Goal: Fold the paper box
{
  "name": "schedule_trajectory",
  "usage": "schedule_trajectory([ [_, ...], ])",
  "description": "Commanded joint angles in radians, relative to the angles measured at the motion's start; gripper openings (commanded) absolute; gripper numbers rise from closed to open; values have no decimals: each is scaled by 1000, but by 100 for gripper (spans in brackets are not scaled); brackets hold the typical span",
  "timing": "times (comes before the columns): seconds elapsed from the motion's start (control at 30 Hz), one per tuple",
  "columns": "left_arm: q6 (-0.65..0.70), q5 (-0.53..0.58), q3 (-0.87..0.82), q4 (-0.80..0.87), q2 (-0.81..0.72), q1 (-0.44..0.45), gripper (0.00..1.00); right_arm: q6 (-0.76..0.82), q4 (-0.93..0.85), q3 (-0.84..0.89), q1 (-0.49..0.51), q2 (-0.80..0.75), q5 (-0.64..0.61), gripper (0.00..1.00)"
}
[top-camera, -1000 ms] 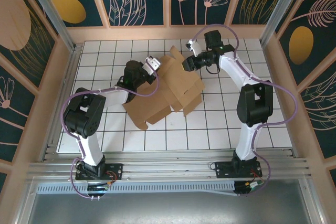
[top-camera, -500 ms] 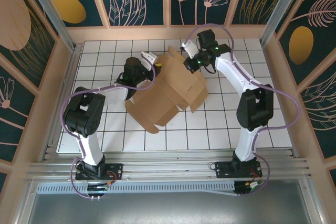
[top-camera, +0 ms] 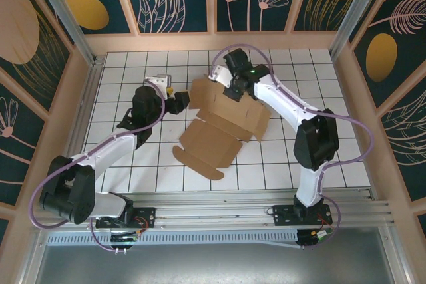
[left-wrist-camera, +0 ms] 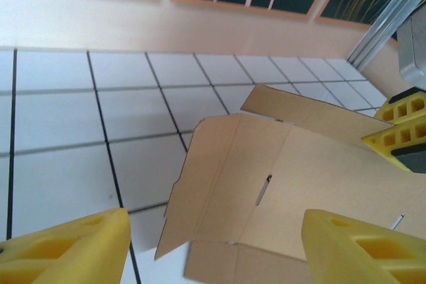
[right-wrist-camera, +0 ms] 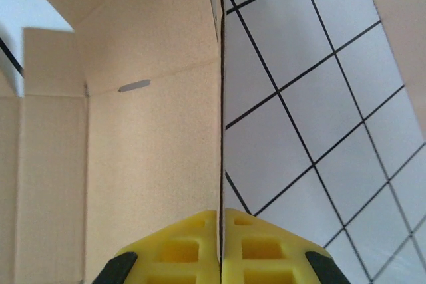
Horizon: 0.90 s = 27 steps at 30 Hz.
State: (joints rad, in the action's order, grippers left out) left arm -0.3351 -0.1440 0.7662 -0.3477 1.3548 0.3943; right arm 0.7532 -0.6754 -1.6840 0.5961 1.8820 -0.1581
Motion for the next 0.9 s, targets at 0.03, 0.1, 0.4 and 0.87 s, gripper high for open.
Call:
schedule_trajectory([
  [0.03, -126, -68, 5, 117, -13, 0, 65, 104, 84, 62, 38, -66, -143, 0],
  [0.1, -178, -141, 16, 101, 9, 0, 59, 113, 112, 74, 42, -91, -131, 0],
  [0.4, -444, -463, 106, -240, 401, 0, 40, 62, 188, 120, 40, -153, 21, 0],
  [0.87, -562, -416, 271, -340, 632, -9, 35, 89, 286, 321, 73, -236, -7, 0],
])
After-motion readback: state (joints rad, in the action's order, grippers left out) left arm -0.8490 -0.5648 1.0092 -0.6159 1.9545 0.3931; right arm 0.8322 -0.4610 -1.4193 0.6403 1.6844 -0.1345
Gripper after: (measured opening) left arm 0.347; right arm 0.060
